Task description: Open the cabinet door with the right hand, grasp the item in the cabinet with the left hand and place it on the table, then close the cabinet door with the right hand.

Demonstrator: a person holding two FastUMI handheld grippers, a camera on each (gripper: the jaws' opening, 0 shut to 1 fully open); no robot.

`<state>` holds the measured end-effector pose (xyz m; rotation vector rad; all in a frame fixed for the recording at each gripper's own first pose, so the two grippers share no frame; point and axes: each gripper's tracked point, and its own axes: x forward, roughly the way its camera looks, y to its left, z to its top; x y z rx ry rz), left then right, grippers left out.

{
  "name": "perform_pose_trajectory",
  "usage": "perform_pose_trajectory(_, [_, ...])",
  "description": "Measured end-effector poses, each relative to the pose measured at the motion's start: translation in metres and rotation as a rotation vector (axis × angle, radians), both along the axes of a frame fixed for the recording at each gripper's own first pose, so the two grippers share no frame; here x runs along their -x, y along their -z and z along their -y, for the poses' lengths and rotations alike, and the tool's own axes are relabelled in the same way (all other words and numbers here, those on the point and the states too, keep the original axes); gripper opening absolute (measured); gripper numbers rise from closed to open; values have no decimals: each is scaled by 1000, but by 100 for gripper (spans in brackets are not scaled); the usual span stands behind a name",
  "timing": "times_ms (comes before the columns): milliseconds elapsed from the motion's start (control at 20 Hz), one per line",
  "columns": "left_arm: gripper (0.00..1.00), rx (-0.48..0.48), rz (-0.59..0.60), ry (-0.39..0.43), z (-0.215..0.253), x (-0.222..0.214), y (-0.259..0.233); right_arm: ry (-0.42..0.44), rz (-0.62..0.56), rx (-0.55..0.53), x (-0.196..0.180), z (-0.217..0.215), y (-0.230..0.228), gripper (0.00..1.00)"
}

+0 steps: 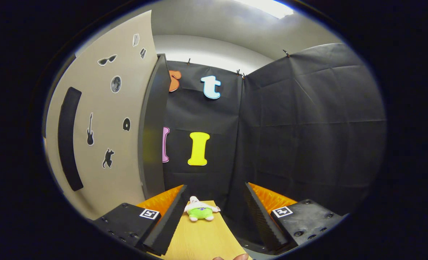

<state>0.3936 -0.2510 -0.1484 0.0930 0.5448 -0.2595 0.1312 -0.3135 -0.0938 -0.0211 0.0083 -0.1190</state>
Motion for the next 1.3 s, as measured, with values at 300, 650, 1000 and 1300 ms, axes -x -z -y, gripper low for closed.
perform_pose_trajectory(300, [56, -18, -8, 5, 2, -12, 0, 2, -4, 18, -3, 2, 2, 97])
perform_pose_trajectory(650, [21, -29, 8, 22, -2, 4, -16, 4, 6, 27, 2, -6, -3, 97])
perform_pose_trajectory(1000, [20, 15, 94, 19, -15, 91, -52, 15, 21, -26, 14, -24, -18, 97])
perform_pose_trajectory(1300, [20, 41, 126, 17, -23, 185, -29, -3, 74, -44, 20, -50, -41, 97])
